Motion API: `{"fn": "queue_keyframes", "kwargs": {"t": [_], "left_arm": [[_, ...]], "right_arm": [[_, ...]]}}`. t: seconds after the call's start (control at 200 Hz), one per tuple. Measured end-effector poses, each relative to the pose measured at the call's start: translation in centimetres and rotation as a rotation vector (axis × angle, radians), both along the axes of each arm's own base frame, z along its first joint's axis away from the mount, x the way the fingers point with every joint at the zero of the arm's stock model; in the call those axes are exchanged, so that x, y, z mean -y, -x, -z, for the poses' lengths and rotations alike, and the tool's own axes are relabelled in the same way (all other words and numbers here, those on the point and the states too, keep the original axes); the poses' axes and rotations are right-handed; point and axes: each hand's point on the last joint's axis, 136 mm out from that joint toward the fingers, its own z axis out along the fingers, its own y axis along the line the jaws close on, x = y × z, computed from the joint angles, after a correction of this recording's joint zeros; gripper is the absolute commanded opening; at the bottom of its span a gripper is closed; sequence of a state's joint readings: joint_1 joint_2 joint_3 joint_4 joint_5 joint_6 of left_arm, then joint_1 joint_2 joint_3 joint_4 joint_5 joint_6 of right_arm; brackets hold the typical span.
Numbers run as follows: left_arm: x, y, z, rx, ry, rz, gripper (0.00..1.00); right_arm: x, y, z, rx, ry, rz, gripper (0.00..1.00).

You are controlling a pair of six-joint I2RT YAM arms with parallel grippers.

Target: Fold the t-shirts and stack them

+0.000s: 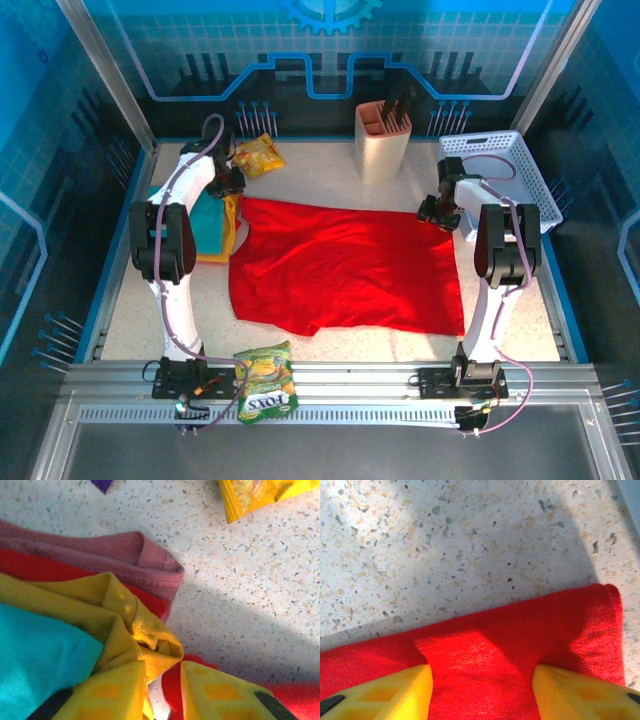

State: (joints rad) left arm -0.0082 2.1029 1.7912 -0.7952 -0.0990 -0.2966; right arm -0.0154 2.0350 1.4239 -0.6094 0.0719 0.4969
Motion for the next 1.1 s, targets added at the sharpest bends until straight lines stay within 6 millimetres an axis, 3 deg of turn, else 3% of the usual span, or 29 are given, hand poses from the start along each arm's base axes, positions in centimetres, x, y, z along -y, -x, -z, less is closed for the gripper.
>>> {"fn": "queue_keyframes", "kwargs": {"t": [0.29, 0.45, 0.57, 0.71, 0.806, 0.931, 1.011, 1.101], "left_arm": [[0.5, -0.4, 0.2, 0.01, 0.031, -0.007, 0.48], [1.3, 1.6, -1.0, 0.017, 0.014, 0.009, 0.5], [3.6, 4.5, -3.0, 0.038, 0.008, 0.062, 0.5], [8.6, 7.5, -4.3, 0.065, 0.002, 0.185, 0.5], [11.9, 10.0, -3.2, 0.044, -0.028, 0.292, 0.51], [15.2, 13.8, 0.2, -0.03, -0.102, 0.442, 0.53], [15.9, 15.7, 2.1, -0.074, -0.158, 0.502, 0.54], [15.7, 16.5, 3.4, -0.101, -0.238, 0.535, 0.54]], "right_arm": [[-0.4, 0.1, -0.5, 0.018, -0.029, -0.006, 0.64], [-1.0, -0.2, -2.7, 0.072, -0.045, -0.024, 0.73], [-1.8, -0.5, -5.4, 0.139, -0.046, -0.047, 0.78], [-2.9, -0.6, -8.1, 0.201, -0.048, -0.076, 0.81], [-3.7, 0.0, -9.1, 0.222, -0.053, -0.094, 0.82], [-4.4, 1.9, -9.0, 0.213, -0.073, -0.107, 0.83], [-4.6, 3.3, -8.5, 0.193, -0.087, -0.11, 0.84], [-4.8, 4.8, -7.7, 0.167, -0.101, -0.111, 0.84]]}}
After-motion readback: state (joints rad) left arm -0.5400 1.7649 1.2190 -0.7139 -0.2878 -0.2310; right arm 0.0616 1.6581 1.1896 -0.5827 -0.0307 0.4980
